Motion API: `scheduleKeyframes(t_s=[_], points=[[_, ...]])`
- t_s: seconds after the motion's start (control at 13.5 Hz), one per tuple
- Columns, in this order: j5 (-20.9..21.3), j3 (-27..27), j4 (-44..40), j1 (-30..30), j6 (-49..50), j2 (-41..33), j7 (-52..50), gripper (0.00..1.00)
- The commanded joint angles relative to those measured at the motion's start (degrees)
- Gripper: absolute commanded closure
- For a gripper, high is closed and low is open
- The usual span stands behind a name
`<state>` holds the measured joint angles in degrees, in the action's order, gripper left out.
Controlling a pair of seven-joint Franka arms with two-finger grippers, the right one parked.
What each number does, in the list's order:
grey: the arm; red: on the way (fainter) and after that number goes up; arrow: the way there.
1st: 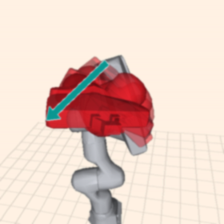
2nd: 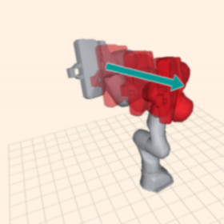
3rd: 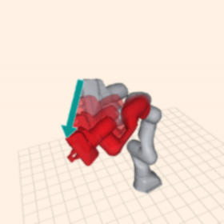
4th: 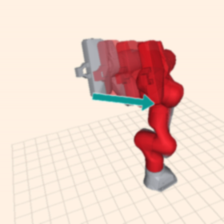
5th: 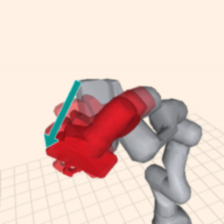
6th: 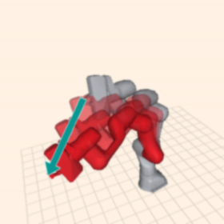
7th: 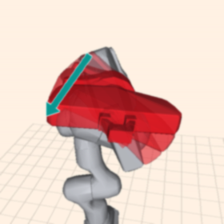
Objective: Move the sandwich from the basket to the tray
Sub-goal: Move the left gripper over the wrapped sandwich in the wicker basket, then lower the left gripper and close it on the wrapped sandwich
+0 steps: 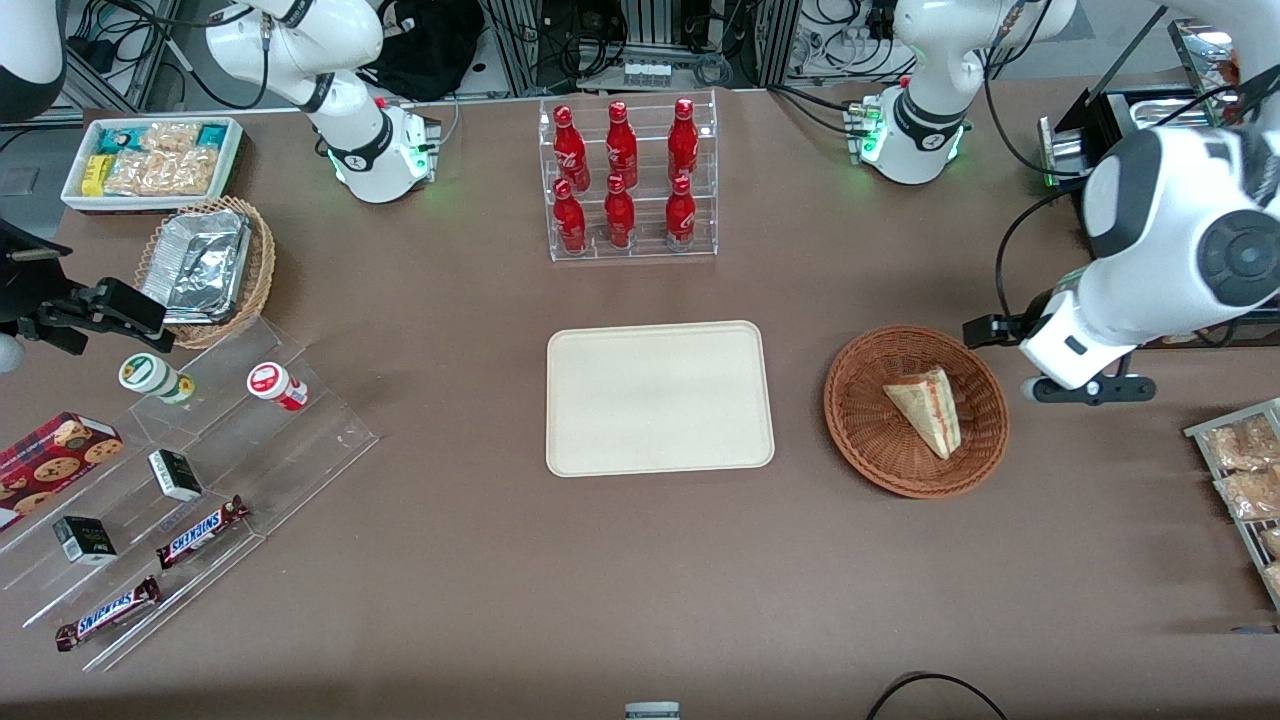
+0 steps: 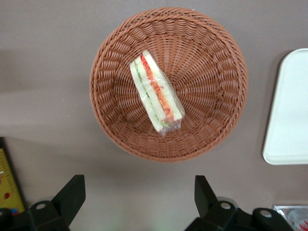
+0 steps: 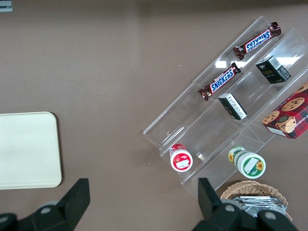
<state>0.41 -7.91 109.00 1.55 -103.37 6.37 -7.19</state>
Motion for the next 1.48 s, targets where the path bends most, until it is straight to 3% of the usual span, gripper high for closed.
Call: scheduleKeyframes(t_s=[0.0,0.37,0.81,1.26,1.33,1.41], points=[[0.1,-0.8,7.3,0.1,-8.2,-1.9,-4.0,0.0],[0.2,-0.8,19.2,-0.6,-27.7,-1.9,-19.2,0.0],[0.2,-0.8,19.2,-2.2,-31.6,2.4,-39.5,0.0],[0.2,-0.6,19.0,-2.5,-34.6,6.4,-40.4,0.0],[0.2,-0.6,19.0,-2.5,-35.1,6.7,-40.4,0.04],[0.2,-0.5,19.0,-2.3,-35.2,6.9,-40.4,0.31]])
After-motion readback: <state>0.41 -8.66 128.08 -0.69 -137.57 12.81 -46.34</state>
